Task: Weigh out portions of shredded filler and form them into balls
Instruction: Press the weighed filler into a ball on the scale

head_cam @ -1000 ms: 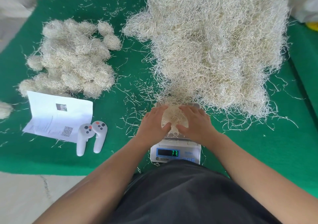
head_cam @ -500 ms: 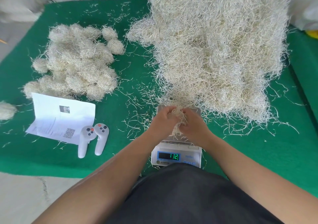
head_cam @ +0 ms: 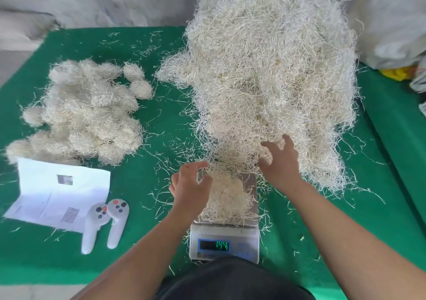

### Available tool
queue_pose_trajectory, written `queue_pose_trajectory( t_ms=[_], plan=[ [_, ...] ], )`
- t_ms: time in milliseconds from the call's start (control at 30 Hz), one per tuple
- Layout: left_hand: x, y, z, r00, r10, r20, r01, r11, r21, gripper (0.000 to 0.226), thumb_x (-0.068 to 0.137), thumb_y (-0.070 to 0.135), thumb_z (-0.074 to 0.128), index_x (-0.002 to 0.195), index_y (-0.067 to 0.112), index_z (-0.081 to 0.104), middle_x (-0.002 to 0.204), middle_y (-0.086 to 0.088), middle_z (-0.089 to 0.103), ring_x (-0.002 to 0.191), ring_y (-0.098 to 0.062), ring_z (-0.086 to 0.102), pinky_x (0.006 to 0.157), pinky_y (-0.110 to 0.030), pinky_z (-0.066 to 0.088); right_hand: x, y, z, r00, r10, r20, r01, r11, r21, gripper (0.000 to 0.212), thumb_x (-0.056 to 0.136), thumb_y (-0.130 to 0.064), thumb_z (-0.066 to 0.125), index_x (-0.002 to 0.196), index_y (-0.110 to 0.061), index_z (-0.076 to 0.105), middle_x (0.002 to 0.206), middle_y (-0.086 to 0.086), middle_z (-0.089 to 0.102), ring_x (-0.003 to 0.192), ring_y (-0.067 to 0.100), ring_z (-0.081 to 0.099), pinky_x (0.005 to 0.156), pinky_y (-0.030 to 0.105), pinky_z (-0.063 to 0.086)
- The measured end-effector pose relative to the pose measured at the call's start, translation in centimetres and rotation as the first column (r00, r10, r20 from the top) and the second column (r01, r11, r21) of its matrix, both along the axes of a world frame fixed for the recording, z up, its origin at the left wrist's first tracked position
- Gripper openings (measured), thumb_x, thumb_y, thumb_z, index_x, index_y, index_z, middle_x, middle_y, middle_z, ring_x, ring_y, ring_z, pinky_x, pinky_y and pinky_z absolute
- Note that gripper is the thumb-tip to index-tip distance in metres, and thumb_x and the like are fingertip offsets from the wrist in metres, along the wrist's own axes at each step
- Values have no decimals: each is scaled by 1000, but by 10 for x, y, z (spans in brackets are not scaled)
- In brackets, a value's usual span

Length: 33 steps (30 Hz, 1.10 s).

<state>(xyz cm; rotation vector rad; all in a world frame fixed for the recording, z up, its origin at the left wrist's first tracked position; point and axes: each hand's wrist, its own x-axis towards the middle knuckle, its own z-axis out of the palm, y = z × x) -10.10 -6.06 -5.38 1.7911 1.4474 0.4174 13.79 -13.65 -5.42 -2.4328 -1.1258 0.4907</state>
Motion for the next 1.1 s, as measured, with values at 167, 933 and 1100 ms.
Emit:
queue_pose_trajectory(
  t_ms=[167, 933, 1100],
  plan=[
    [18, 5, 9, 992, -122, 27, 121, 992, 45, 32, 97, 36, 56, 124, 53, 56, 135, 26, 46, 126, -2, 29, 108, -42, 26, 56, 34, 5, 998, -24, 54, 35, 974, -223, 65, 96, -48, 59, 155, -50, 32, 173, 2, -14, 152, 43, 6, 120, 60, 15],
    [93, 45, 58, 821, 372, 433, -5, 763, -646, 30, 106, 46, 50, 117, 27, 70, 119, -3, 67, 97, -18, 62, 85, -40, 51, 6, 32, 36, 977, 130, -168, -49, 908, 415, 75, 92, -5, 62, 153, -37, 32, 145, -9, 28, 88, 5, 60, 65, 19, 53],
    [91, 47, 68, 844, 321, 430, 13, 789, -614, 42, 97, 57, 59, 107, 19, 72, 106, -4, 75, 104, -20, 63, 88, -45, 49, 41, 76, 29, 982, 150, 118, -156, 987, 40, 92, 98, -20, 67, 164, -33, 5, 149, 10, 41, 66, 19, 65, 57, 38, 61]
  ],
)
